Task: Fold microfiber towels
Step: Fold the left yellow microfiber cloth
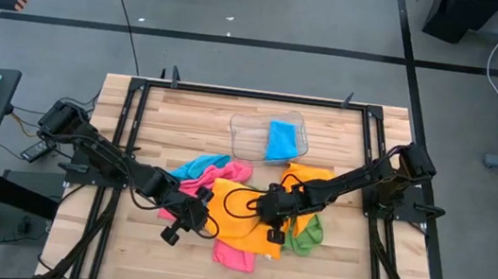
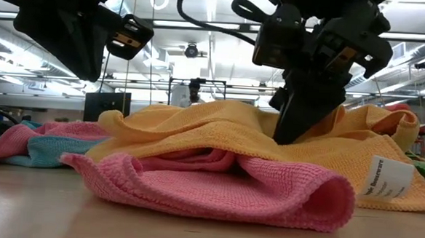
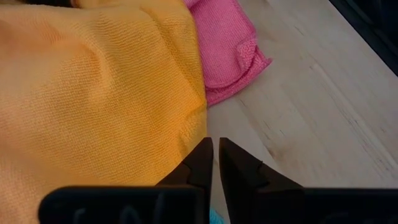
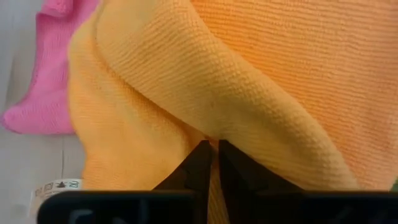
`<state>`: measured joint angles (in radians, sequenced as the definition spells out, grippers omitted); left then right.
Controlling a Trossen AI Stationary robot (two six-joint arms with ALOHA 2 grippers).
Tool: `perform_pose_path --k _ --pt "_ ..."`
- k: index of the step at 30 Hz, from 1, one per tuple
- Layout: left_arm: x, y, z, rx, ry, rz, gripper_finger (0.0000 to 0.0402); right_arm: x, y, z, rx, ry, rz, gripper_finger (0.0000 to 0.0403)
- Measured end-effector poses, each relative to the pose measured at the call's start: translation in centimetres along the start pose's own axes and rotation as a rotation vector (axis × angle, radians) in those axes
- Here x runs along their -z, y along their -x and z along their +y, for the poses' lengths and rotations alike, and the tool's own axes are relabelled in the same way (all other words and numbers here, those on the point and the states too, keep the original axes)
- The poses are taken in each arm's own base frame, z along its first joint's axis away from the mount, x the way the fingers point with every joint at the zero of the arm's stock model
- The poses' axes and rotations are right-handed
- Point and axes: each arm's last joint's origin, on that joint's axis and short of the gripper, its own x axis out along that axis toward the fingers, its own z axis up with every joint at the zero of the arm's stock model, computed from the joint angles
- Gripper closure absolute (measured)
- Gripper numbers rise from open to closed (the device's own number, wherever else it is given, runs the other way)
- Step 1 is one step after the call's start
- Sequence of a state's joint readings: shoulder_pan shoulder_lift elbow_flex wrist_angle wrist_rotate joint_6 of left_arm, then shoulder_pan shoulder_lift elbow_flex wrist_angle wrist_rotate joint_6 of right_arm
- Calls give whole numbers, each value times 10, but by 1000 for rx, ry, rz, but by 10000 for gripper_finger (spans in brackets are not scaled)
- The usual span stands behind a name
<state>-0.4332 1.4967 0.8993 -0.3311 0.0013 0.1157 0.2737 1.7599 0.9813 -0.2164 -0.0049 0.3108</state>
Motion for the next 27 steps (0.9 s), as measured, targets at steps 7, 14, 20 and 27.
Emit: perform_pose_path --k 7,14,20,27 --pt "7 1 -1 8 0 69 368 -11 26 4 -17 2 -66 366" --pt "8 2 -1 10 0 86 378 -13 49 17 -55 62 -118 389" --pt "6 2 -1 7 -1 62 370 -3 30 30 17 142 -90 351" --pt "4 1 0 4 0 38 378 4 15 34 131 221 -77 315"
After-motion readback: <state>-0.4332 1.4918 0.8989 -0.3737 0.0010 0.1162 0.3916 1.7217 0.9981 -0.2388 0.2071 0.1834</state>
